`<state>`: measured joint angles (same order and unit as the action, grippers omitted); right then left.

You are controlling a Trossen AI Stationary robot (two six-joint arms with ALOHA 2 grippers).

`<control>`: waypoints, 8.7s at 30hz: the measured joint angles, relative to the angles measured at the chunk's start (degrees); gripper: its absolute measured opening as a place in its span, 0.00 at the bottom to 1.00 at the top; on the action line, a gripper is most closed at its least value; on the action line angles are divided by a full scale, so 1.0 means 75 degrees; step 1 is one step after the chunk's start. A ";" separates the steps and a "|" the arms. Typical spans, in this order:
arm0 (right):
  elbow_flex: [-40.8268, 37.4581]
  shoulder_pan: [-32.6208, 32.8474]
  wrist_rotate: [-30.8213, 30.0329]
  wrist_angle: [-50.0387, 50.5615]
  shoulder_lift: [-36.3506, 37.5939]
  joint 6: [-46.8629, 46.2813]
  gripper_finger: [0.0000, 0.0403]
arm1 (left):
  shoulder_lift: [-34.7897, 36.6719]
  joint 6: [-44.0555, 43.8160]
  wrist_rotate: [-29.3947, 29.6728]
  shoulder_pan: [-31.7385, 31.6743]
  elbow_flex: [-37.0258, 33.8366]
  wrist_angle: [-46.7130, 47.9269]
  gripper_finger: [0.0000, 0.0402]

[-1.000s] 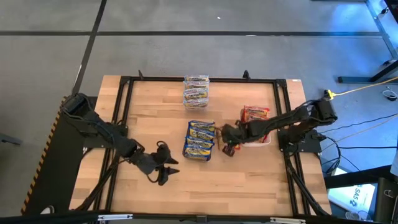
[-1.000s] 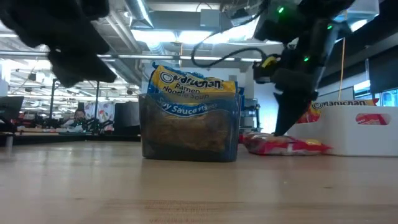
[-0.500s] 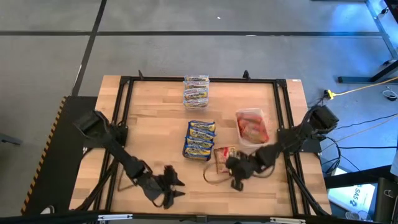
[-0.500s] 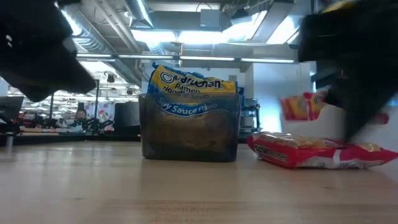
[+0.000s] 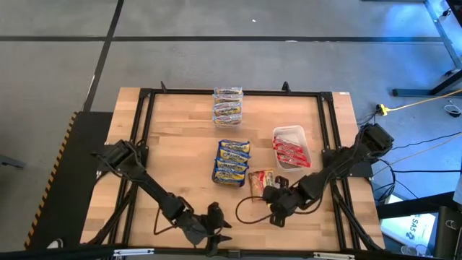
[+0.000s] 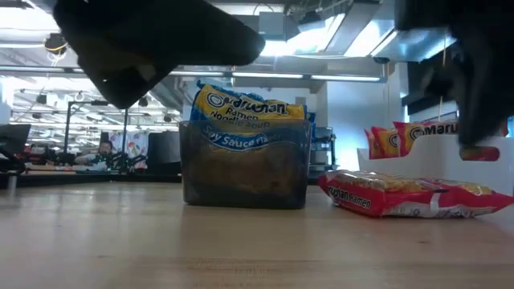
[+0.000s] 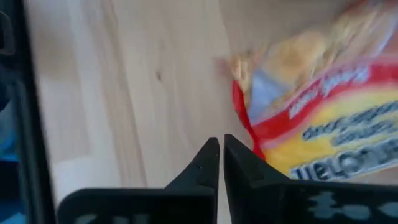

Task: Sort Maruchan noodles
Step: Put the red noodle pack into the white bin

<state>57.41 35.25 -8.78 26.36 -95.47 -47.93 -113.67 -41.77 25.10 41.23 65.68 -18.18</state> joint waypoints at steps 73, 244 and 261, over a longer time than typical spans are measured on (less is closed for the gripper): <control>-0.2638 0.2601 -0.2516 -0.5302 -0.0480 -0.6791 0.98 | -0.2497 0.2222 -0.0306 -0.1203 0.2394 0.0624 0.48; -0.1825 -0.4605 0.1454 0.4152 0.2782 0.6444 0.23 | -0.1233 0.1191 -0.0813 -0.0445 0.2391 0.3630 0.48; -0.1503 -0.4605 0.0856 0.4541 0.1962 0.6226 0.50 | -0.1233 0.1240 -0.0836 -0.0443 0.2391 0.3553 0.48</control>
<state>46.13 0.71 -2.36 60.42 -80.75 -1.23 -122.91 -32.47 18.83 37.91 83.61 8.47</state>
